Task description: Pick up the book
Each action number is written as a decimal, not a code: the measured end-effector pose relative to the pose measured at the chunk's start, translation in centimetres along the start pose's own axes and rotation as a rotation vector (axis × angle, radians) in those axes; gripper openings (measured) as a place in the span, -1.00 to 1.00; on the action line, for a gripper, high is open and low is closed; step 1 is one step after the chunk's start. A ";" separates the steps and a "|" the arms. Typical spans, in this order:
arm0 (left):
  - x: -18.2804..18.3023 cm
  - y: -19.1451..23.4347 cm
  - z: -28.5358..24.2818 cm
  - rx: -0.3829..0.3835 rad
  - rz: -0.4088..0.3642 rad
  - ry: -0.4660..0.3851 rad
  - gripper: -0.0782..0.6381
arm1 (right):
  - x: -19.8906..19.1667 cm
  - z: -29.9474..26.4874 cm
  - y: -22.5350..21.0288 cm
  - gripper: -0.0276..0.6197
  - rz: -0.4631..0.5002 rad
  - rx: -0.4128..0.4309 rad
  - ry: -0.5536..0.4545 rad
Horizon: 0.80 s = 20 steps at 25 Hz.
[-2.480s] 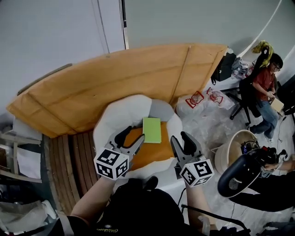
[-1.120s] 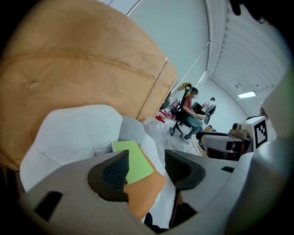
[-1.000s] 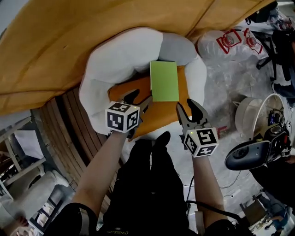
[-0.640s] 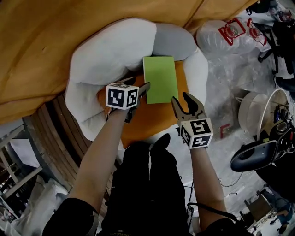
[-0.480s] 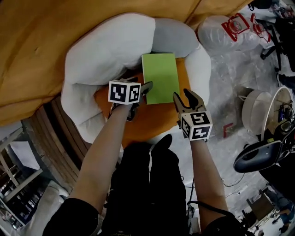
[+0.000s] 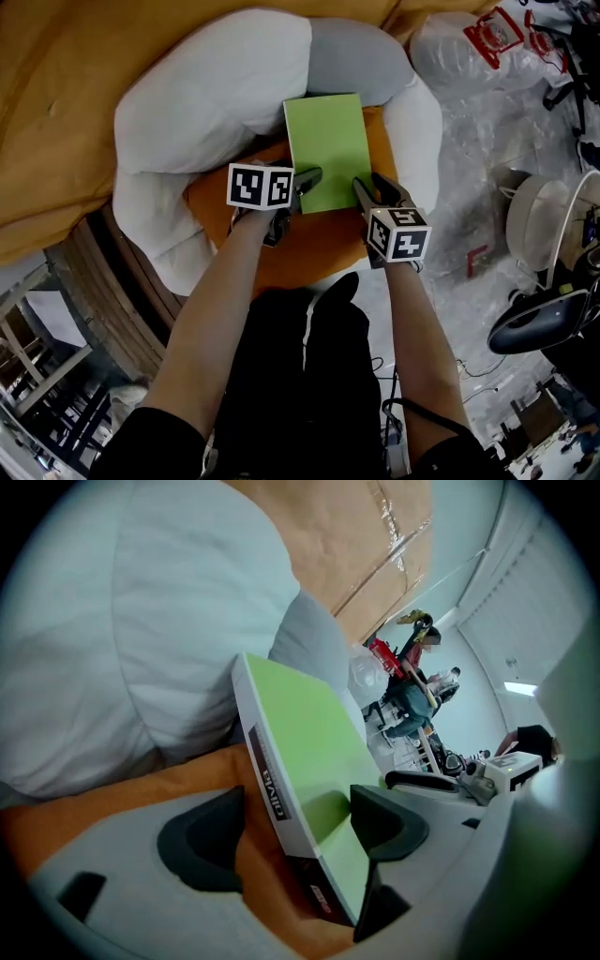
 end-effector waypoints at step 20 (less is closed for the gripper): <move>-0.6 -3.9 0.4 -0.075 -0.002 -0.064 -0.16 | 0.8 -0.4 4.1 -0.68 0.088 0.151 -0.017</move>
Point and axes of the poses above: the fingertips, and each gripper's own axes: z backward along the fingers, y to its left, x out of its top, the point moved 7 cm from there along z, backward along the fingers, and after that the axes turned 5 degrees about y, right-handed, at the moved point
